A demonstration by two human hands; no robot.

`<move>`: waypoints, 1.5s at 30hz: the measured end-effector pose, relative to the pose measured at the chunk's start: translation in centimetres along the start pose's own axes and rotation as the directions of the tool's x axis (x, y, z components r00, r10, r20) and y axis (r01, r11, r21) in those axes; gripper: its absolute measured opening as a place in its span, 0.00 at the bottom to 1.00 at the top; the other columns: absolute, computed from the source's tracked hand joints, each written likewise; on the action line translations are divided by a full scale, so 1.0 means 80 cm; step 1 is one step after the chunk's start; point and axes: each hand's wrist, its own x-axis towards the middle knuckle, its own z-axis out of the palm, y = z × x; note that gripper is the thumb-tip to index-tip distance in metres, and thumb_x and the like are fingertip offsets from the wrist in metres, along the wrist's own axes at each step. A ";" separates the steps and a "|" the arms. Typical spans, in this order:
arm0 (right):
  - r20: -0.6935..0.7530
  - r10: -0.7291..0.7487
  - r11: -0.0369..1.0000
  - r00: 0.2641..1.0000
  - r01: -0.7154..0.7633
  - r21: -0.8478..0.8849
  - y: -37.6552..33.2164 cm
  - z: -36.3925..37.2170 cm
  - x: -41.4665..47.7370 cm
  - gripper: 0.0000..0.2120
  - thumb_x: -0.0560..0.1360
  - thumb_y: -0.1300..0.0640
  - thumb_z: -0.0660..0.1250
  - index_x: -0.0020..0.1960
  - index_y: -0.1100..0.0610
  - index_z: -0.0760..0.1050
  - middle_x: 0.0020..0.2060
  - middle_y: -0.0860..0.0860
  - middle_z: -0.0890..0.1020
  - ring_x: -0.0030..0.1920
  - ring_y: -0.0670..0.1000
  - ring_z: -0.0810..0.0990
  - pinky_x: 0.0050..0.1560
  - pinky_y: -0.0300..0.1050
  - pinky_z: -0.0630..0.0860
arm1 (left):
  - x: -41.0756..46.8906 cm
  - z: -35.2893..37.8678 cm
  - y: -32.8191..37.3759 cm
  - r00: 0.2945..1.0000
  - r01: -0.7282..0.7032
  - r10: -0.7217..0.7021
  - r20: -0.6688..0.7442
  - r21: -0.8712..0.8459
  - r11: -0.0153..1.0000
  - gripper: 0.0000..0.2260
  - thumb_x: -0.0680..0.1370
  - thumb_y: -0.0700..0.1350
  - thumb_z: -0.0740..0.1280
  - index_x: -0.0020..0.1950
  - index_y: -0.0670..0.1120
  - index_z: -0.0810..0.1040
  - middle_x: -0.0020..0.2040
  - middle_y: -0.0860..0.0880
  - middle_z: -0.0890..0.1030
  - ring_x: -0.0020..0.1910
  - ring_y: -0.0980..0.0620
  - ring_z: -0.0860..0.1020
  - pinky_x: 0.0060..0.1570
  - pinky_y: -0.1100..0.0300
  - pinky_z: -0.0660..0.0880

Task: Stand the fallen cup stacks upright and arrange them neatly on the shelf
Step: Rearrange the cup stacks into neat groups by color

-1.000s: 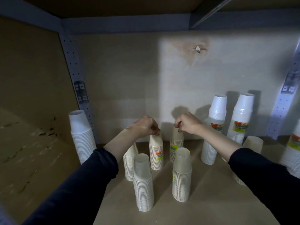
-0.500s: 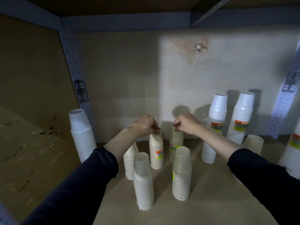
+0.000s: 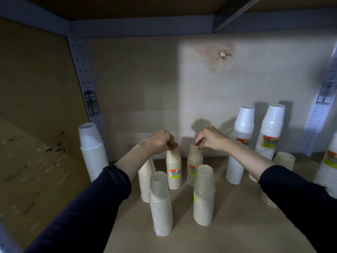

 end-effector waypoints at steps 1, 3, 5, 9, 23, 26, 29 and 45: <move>-0.001 0.004 1.000 1.000 -0.004 0.001 0.001 0.000 0.000 0.13 0.67 0.71 0.70 0.51 0.66 0.81 0.49 0.61 0.84 0.51 0.57 0.82 0.45 0.35 0.74 | -0.001 0.000 0.000 1.000 -0.005 0.005 0.001 -0.001 1.000 0.12 0.77 0.38 0.64 0.59 0.37 0.79 0.60 0.42 0.81 0.60 0.46 0.77 0.55 0.66 0.68; -0.006 0.013 1.000 1.000 -0.013 0.006 0.002 0.001 -0.001 0.13 0.67 0.71 0.70 0.51 0.66 0.81 0.49 0.62 0.84 0.51 0.59 0.82 0.40 0.29 0.69 | -0.003 -0.001 -0.001 1.000 -0.010 0.010 -0.003 -0.003 1.000 0.12 0.78 0.38 0.64 0.59 0.37 0.79 0.59 0.42 0.81 0.59 0.46 0.78 0.53 0.67 0.68; -0.015 0.025 1.000 1.000 -0.025 0.009 0.003 0.002 -0.003 0.13 0.67 0.71 0.70 0.51 0.66 0.81 0.49 0.62 0.84 0.51 0.59 0.82 0.43 0.33 0.71 | -0.006 -0.001 -0.002 1.000 -0.017 0.017 -0.009 -0.002 1.000 0.12 0.77 0.38 0.64 0.60 0.37 0.79 0.59 0.41 0.81 0.59 0.46 0.78 0.52 0.69 0.67; -0.039 0.034 0.999 0.999 -0.035 -0.035 0.001 0.003 -0.008 0.12 0.69 0.66 0.69 0.52 0.64 0.81 0.51 0.59 0.84 0.51 0.56 0.81 0.47 0.34 0.69 | -0.010 0.001 -0.002 1.000 -0.020 0.020 -0.009 0.029 0.999 0.13 0.78 0.38 0.63 0.62 0.39 0.78 0.60 0.41 0.79 0.58 0.45 0.77 0.53 0.65 0.67; -0.018 -0.045 0.999 0.999 0.045 -0.022 -0.044 -0.031 -0.072 0.09 0.70 0.62 0.70 0.49 0.64 0.82 0.46 0.58 0.85 0.49 0.53 0.82 0.39 0.28 0.68 | -0.060 -0.030 0.034 0.996 0.073 -0.070 -0.050 0.055 0.996 0.11 0.77 0.44 0.64 0.55 0.41 0.80 0.56 0.42 0.81 0.57 0.46 0.76 0.55 0.58 0.72; -0.048 -0.078 0.997 0.996 0.076 -0.034 -0.060 -0.035 -0.090 0.08 0.71 0.59 0.70 0.47 0.62 0.83 0.45 0.57 0.86 0.48 0.53 0.82 0.49 0.39 0.73 | -0.081 -0.036 0.051 0.992 0.117 -0.114 -0.059 0.054 0.992 0.11 0.77 0.46 0.64 0.54 0.41 0.81 0.55 0.42 0.82 0.55 0.44 0.78 0.54 0.55 0.74; -0.043 -0.057 0.996 0.997 0.054 -0.078 -0.072 -0.031 -0.107 0.10 0.71 0.55 0.70 0.46 0.61 0.83 0.44 0.56 0.85 0.44 0.51 0.79 0.50 0.44 0.75 | -0.101 -0.033 0.068 0.987 0.159 -0.156 -0.046 0.064 0.985 0.12 0.76 0.48 0.65 0.51 0.41 0.81 0.53 0.41 0.82 0.53 0.44 0.78 0.48 0.59 0.72; -0.092 0.131 0.970 0.987 -0.147 -0.195 -0.099 0.021 -0.135 0.12 0.73 0.60 0.68 0.51 0.68 0.78 0.52 0.63 0.81 0.53 0.59 0.80 0.50 0.46 0.76 | -0.141 0.018 0.090 0.930 0.357 -0.337 -0.148 0.147 0.922 0.13 0.77 0.44 0.63 0.57 0.38 0.76 0.59 0.40 0.77 0.58 0.41 0.76 0.47 0.57 0.68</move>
